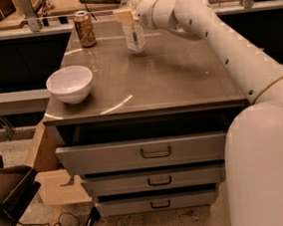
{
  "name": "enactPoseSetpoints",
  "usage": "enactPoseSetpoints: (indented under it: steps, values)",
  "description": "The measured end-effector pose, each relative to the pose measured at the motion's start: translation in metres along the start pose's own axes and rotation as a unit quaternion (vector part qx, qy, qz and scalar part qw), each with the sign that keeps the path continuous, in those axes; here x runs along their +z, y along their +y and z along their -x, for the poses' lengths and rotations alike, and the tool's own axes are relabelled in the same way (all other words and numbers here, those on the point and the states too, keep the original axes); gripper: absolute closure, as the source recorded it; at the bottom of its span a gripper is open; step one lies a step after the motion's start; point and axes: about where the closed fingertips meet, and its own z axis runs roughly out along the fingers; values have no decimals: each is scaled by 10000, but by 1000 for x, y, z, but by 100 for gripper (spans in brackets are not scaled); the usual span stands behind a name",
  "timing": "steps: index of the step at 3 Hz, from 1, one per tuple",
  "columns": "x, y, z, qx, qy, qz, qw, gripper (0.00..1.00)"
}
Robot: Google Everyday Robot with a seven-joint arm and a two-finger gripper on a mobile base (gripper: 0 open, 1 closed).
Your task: Knock blue plastic bottle over
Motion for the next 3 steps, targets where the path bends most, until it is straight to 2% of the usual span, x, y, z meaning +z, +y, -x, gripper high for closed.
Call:
enactPoseSetpoints:
  steps: [1, 2, 3]
  values:
    - [-15, -2, 18, -575, 536, -48, 9969, 100]
    - [-25, -1, 22, -1157, 1225, -52, 9857, 100]
    - [-32, -1, 12, -1600, 1942, -21, 9678, 100]
